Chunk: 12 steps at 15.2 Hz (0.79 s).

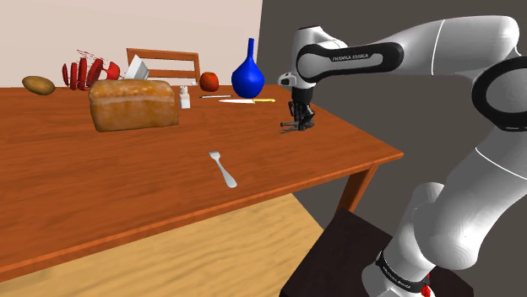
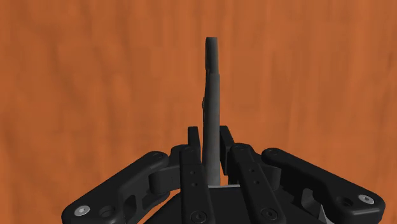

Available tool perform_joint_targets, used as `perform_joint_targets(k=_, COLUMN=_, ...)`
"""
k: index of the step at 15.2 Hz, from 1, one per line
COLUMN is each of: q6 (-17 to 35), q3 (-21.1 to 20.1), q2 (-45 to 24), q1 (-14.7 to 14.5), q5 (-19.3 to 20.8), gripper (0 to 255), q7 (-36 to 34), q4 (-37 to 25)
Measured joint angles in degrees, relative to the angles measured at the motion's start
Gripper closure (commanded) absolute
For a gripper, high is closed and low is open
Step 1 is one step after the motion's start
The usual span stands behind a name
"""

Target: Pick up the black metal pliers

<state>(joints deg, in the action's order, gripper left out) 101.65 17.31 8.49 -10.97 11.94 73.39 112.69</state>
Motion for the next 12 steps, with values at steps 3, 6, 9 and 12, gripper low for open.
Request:
perform_joint_targets(k=3, q6=-2.2, q3=-0.1, q2=0.4, q1=0.0, q5=0.0, gripper=255, q7=0.3, q4=-1.9)
perform_joint_targets(k=6, q6=-4.5, q3=-0.2, q2=0.5, q1=-0.1, q5=-0.1, gripper=255, q7=0.6, q4=-4.1)
perform_joint_targets(k=9, q6=-6.7, q3=-0.3, q2=0.3, q1=-0.1, q5=-0.2, gripper=255, q7=1.0, q4=-6.4)
perform_joint_targets(k=12, q6=-8.8, q3=-0.4, q2=0.0, q1=-0.2, q5=-0.3, gripper=255, q7=1.2, q4=-8.8)
